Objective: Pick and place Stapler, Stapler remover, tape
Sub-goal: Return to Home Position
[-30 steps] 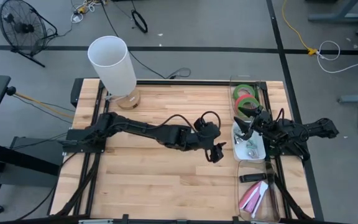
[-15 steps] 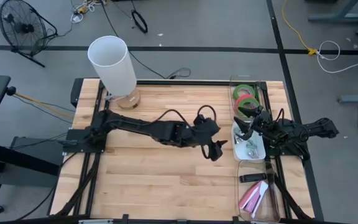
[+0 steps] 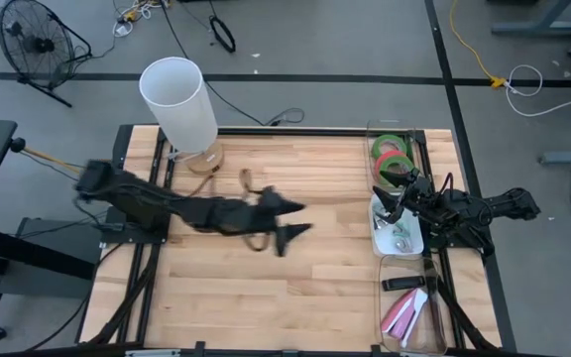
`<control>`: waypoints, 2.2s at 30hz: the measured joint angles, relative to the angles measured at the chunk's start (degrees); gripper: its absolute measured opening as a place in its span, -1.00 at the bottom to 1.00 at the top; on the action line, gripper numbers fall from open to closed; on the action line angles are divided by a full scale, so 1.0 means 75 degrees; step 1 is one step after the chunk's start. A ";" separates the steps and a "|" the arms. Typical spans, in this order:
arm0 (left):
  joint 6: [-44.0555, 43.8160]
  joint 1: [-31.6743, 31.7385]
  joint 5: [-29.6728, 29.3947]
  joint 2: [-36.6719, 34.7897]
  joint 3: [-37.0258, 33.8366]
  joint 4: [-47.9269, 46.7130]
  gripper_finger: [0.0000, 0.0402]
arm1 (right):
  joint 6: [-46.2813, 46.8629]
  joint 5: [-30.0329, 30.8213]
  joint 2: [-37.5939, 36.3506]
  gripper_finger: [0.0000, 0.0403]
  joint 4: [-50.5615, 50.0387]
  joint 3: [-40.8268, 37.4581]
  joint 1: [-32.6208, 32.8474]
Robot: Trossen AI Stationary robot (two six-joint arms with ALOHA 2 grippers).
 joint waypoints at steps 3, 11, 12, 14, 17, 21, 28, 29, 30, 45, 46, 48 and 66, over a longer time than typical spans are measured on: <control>-0.0003 -0.0311 -0.0032 -0.1176 -0.1391 -0.0004 0.40 | 0.0000 0.0000 0.0000 0.45 0.0000 0.0000 -0.0001; -0.0001 -0.0583 0.0373 -0.3326 -0.3616 -0.0042 0.40 | -0.0002 0.0000 0.0000 0.45 -0.0001 0.0000 0.0000; -0.0003 -0.0516 0.0481 -0.3599 -0.3818 -0.0071 0.40 | 0.0000 0.0003 0.0000 0.45 -0.0001 0.0000 0.0000; -0.0002 -0.0320 0.0635 -0.4181 -0.4137 -0.0077 0.40 | 0.0000 0.0000 0.0000 0.45 0.0000 0.0000 0.0000; -0.0003 0.0031 0.0695 -0.5152 -0.4619 -0.0072 0.40 | 0.0000 0.0000 0.0000 0.45 0.0000 0.0000 0.0000; -0.0003 0.0434 0.0700 -0.6540 -0.5237 -0.0067 0.40 | 0.0000 0.0000 0.0000 0.45 0.0000 0.0000 0.0000; -0.0003 0.0963 0.0699 -0.8446 -0.6536 0.0015 0.40 | -0.0003 0.0001 0.0000 0.45 0.0000 0.0000 0.0000; -0.0002 0.1009 0.0660 -0.8683 -0.6732 0.0020 0.40 | -0.0002 0.0003 0.0000 0.45 0.0000 0.0000 0.0000; -0.0003 0.1043 0.0619 -0.8938 -0.6938 0.0016 0.40 | -0.0002 0.0000 0.0000 0.45 0.0000 0.0000 0.0000; 0.0000 0.1187 0.0453 -1.1340 -0.7986 -0.1249 0.40 | 0.0018 0.0003 0.0000 0.45 0.0285 -0.0003 -0.0002; 0.0002 0.1232 0.0456 -1.1494 -0.7986 -0.1256 0.40 | -0.0120 0.0045 -0.0003 0.45 0.0361 -0.0003 -0.0009; 0.0003 0.1343 0.0450 -1.1817 -0.7986 -0.1225 0.40 | -0.0869 0.0396 0.0000 0.45 0.0544 -0.0003 -0.0043; 0.0003 0.2214 0.0450 -1.1832 -0.7992 -0.0942 0.40 | -0.0584 -0.4075 0.0489 0.45 0.0322 -0.0006 -0.0233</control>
